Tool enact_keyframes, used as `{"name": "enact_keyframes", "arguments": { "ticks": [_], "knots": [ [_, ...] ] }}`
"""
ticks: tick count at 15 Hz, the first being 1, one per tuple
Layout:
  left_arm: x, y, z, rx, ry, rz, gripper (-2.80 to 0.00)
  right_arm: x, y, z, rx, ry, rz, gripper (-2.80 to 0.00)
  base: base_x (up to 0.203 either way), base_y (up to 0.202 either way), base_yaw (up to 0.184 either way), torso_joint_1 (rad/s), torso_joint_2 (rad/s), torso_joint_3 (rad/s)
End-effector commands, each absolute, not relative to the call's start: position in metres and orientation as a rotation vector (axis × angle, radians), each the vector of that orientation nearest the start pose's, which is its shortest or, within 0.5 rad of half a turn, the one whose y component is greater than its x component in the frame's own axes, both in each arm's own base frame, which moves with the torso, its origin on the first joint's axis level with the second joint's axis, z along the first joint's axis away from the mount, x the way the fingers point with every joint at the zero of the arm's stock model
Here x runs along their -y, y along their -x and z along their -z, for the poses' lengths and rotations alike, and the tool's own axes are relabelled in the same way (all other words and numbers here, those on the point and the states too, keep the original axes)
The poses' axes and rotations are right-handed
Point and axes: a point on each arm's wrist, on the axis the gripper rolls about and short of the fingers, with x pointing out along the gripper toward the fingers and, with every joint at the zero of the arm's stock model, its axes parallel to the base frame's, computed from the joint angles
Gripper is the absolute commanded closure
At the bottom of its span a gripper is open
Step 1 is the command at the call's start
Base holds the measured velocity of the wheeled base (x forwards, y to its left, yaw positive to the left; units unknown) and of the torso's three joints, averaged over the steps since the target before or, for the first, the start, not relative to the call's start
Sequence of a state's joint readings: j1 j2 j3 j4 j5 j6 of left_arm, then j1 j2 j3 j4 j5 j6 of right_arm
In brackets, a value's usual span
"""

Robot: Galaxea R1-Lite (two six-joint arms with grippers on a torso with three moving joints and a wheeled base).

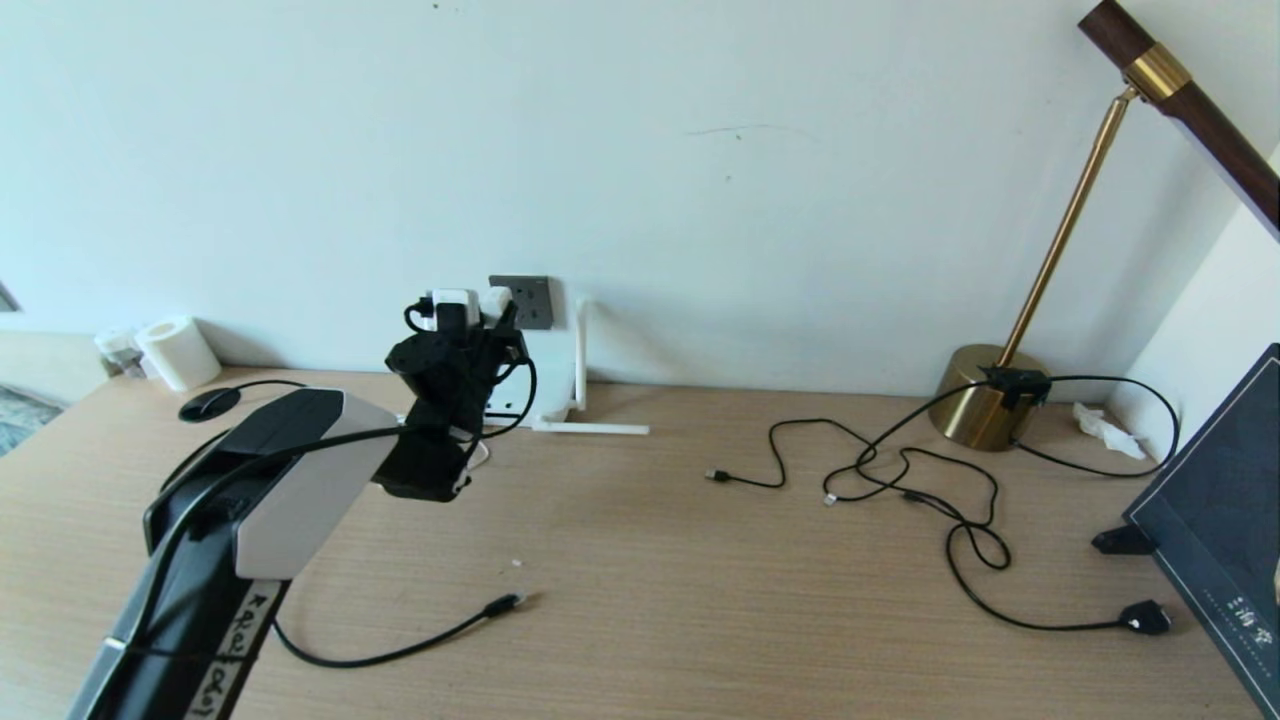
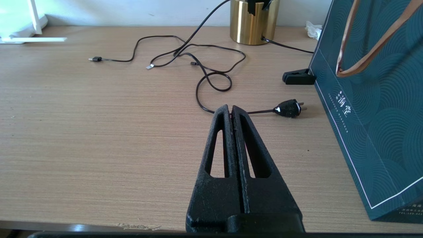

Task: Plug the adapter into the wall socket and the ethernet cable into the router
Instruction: Align plug and socket

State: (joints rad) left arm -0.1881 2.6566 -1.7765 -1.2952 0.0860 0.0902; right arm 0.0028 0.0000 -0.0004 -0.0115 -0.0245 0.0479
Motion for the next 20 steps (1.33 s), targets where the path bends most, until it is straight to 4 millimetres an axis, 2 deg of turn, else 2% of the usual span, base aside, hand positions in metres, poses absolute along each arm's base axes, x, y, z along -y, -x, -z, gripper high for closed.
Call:
{"name": "enact_keyframes", "arguments": {
  "ticks": [1, 8, 20],
  "knots": [
    [0.098, -0.524, -0.092, 0.419, -0.031, 0.081, 0.0, 0.001, 0.023, -0.077, 0.011, -0.048, 0.021, 0.0, 0.0, 0.0, 0.0, 0.0, 0.0, 0.0],
    [0.101, -0.527, -0.092, 0.423, -0.031, 0.082, 0.0, 0.001, 0.023, -0.077, 0.011, -0.048, 0.021, 0.0, 0.0, 0.0, 0.0, 0.0, 0.0, 0.0],
    [0.102, -0.534, -0.075, 0.402, -0.034, 0.075, 0.0, 0.001, 0.023, -0.077, 0.011, -0.048, 0.021, 0.0, 0.0, 0.0, 0.0, 0.0, 0.0, 0.0]
  ]
}}
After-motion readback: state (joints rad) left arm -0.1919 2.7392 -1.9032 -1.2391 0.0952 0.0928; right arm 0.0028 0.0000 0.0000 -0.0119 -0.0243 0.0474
